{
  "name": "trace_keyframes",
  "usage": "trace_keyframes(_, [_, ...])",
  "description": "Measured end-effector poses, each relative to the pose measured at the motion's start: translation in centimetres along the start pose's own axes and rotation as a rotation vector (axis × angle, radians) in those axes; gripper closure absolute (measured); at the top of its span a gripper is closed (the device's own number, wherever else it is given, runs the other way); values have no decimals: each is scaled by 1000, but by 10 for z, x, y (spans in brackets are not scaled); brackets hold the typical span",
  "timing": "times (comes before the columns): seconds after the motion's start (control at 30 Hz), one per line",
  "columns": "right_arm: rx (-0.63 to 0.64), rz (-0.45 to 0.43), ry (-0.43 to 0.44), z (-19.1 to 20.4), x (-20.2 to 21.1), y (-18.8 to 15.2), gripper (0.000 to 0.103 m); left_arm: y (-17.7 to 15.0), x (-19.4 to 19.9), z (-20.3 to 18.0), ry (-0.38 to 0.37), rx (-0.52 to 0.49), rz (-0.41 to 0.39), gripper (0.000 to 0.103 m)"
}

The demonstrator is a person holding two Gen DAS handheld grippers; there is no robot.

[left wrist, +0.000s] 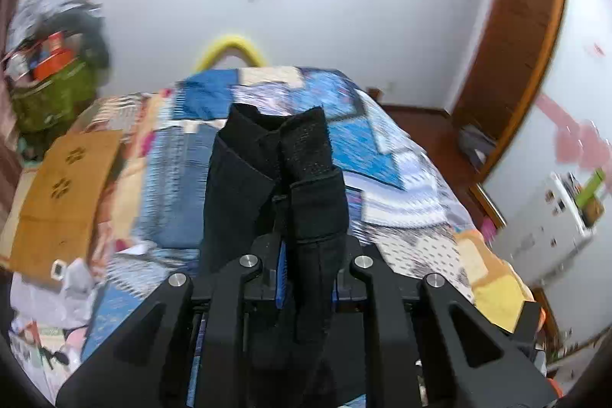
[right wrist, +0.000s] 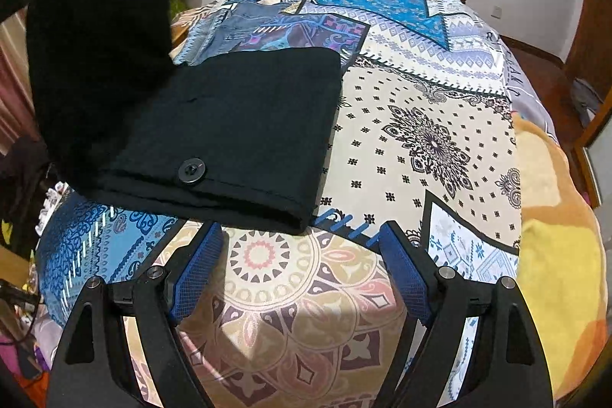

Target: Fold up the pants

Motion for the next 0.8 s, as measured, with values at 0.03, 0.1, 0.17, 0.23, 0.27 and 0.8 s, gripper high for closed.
trace_keyframes(0.03, [1,-2,2,0,0,-1,21,-1,-8,-11,-16,-10,10,87])
trace_keyframes(0.1, [1,-6,7,-1,1,-2,21,-9,-28,-34,-59,-29,55,87])
trace_keyframes(0.17, [-8,-10,10,-3,3,-3,21,-22,-42,-52,-90,-49,100,87])
trace_keyframes(0.23, [-24,-15,11,-5,4,-5,21,-38,-55,-68,-113,-74,152,87])
trace_keyframes(0.27, [-32,-18,12,-6,5,-5,21,-51,-65,-76,-130,-93,193,87])
trace_keyframes(0.8, [-50,-33,-8,-2,12,-8,21,-67,-63,-100,-197,-214,261,10])
Point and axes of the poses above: each gripper's, at about its wrist camera, not at the fingertips, and x roughly against the way its jaws point, z to its left, y to its top, the point moved 7 cm from there along -x, roughly the way its jaws point, and after that the axes turned 3 degrees about -z, right-handed, at the moved point
